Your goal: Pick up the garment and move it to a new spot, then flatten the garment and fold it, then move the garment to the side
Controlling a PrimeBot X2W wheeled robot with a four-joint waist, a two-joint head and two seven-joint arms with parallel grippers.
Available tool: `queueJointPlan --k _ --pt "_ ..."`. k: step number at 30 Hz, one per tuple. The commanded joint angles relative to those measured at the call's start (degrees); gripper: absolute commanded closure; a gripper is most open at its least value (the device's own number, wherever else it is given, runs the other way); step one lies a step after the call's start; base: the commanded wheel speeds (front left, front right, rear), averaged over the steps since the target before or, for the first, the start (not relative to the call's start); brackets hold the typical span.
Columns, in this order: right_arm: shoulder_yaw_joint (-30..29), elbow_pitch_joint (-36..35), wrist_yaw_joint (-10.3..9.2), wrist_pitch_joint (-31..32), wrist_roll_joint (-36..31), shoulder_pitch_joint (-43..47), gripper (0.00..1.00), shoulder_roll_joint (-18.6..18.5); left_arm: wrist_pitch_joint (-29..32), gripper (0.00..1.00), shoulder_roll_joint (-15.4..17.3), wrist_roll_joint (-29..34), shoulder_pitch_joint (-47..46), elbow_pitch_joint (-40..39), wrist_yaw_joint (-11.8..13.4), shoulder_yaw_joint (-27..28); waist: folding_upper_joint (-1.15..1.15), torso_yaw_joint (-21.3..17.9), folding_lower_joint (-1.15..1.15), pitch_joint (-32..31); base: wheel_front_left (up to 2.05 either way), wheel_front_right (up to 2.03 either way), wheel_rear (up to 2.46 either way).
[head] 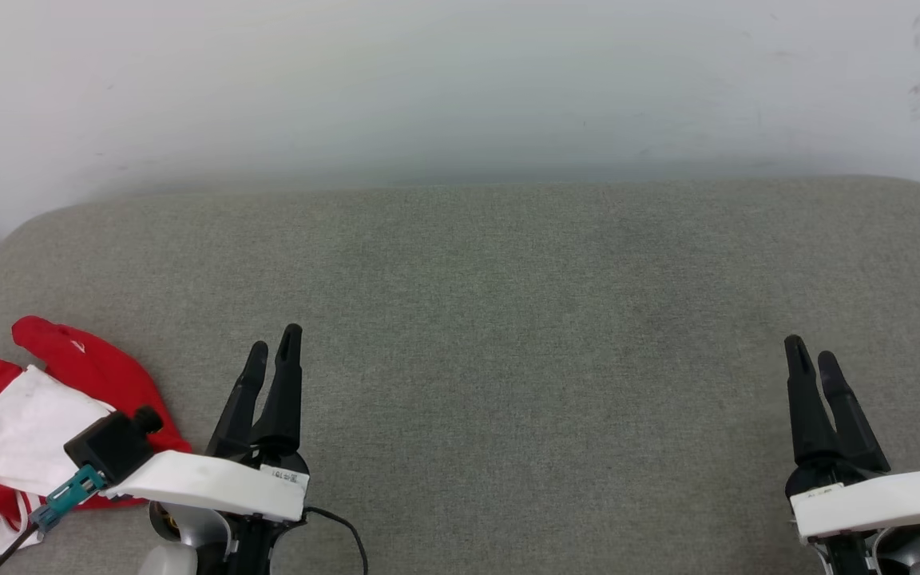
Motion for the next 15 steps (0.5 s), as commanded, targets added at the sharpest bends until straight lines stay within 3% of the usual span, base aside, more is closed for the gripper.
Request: queueJointPlan --k 1,15 --pt "0.17 -1.38 0.02 0.24 -3.11 0.13 0.0 -0.09 -0.63 0.0 0.65 3.09 -0.48 -0.59 -0.16 -0.22 0.0 0.02 0.0 0.03 0.0 0.0 0.0" --pt "0.37 -4.7 0.02 2.21 -18.4 1.67 0.0 0.08 -2.99 0.0 2.31 20.64 0.13 0.84 0.23 -0.34 0.0 0.3 0.0 0.24 0.0 0.0 0.0"
